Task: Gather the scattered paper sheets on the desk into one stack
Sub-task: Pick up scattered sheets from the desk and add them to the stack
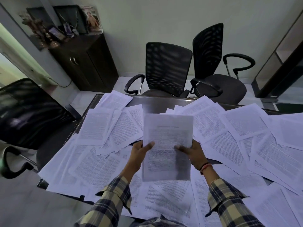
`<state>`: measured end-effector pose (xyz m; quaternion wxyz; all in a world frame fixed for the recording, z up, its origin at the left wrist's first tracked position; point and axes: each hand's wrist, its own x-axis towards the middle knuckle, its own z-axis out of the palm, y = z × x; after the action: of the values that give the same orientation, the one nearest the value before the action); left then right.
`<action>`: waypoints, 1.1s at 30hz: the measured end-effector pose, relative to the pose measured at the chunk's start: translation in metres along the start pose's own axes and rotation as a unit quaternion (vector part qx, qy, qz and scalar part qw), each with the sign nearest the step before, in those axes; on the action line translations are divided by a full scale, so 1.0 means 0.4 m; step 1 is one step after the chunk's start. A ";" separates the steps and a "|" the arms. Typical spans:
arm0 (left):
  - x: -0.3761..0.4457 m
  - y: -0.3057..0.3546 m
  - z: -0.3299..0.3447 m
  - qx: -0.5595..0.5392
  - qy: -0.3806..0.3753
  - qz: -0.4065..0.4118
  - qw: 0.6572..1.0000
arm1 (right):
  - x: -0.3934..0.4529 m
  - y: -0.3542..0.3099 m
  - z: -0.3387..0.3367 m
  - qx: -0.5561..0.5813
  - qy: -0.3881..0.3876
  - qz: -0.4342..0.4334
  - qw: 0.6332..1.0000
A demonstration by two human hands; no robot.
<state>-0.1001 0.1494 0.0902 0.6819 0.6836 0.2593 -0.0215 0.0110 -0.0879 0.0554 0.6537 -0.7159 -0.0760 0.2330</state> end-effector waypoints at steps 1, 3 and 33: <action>-0.008 0.012 -0.017 -0.034 -0.015 -0.001 0.999 | 0.010 -0.013 0.015 0.006 -0.020 -0.003 1.000; -0.011 0.009 -0.048 -0.064 -0.033 -0.018 0.997 | 0.026 -0.035 0.046 0.041 -0.066 0.021 0.997; 0.112 -0.350 -1.283 0.355 0.277 -0.155 0.879 | 0.180 0.024 1.185 0.109 -0.070 0.195 0.972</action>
<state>-0.2815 0.6392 -0.0206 0.2818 0.8089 0.5154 -0.0267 -0.1327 0.3677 0.0119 0.6628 -0.6236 0.0456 0.4121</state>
